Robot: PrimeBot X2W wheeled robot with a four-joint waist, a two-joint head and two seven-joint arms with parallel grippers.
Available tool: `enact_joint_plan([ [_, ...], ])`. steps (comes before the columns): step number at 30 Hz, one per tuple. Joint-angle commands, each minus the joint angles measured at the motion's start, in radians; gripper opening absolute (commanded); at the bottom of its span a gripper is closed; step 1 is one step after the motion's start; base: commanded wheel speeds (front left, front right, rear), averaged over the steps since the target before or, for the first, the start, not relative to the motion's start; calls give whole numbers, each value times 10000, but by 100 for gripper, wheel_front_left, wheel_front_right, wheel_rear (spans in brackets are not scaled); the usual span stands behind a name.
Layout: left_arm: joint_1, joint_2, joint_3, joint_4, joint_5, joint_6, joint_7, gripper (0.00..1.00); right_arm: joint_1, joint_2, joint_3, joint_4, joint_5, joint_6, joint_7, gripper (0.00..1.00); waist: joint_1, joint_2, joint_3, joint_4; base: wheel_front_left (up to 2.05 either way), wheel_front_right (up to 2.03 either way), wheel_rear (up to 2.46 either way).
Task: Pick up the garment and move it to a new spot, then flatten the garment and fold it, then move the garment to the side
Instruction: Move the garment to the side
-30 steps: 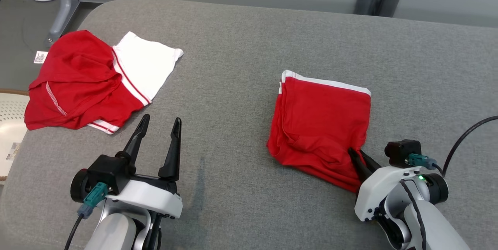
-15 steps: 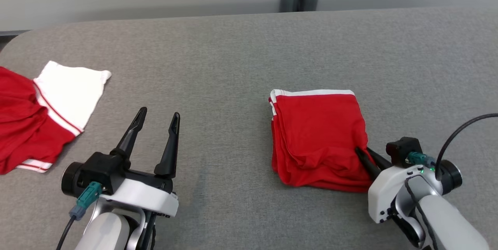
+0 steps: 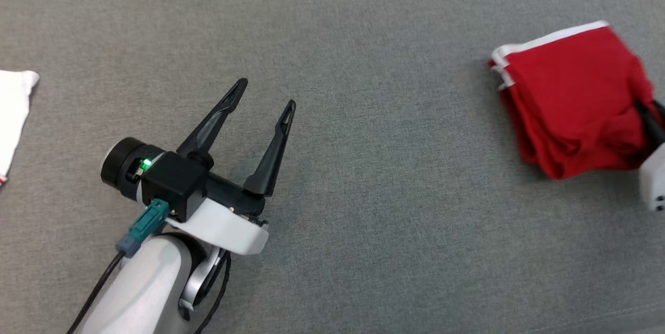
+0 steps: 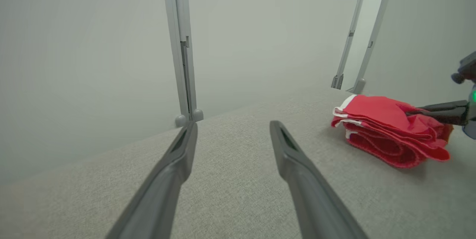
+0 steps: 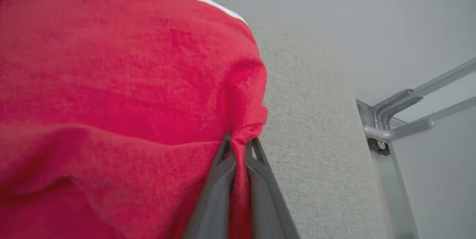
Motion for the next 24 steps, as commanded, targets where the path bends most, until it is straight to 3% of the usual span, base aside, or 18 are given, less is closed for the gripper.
enact_joint_plan([
  [1, -330, 94, -43, -140, 117, -86, 69, 100, -314, -369, -186, 243, -95, -2, -148, 0, 0, 0, 595, -270, 0, 0, 0],
  [7, -853, 94, -319, -463, 291, -247, 319, 100, -1272, -1219, -1385, 1370, -189, -2, -538, 0, 0, 0, 1394, -345, 0, 0, 0],
  [17, -1304, 340, -342, -848, 416, -317, 542, 100, -2527, -941, -2868, 2842, -617, -2, -1098, 0, 0, 0, 2332, -298, 0, 0, 0],
  [18, -1318, 357, -342, -862, 425, -311, 549, 100, -2594, -848, -2955, 2954, -671, -2, -1183, 25, 0, 0, 2364, -302, 0, 0, 0],
  [20, -1309, 397, -329, -880, 424, -279, 564, 100, -2714, -705, -3139, 3136, -837, -2, -1357, 35, 0, 0, 2390, -329, 0, 0, 0],
  [21, -1306, 402, -322, -875, 414, -263, 559, 100, -2750, -644, -3226, 3187, -911, -2, -1428, 46, 0, 0, 2385, -348, 0, 0, 0],
  [22, -1287, 412, -315, -849, 400, -240, 548, 100, -2759, -549, -3340, 3272, -973, -2, -1487, 100, 0, 0, 2355, -374, 0, 0, 0],
  [24, -1219, 412, -317, -767, 353, -221, 505, 100, -2730, -366, -3583, 3324, -1135, -2, -1608, 100, 0, 0, 2231, -427, 0, 0, 0],
])
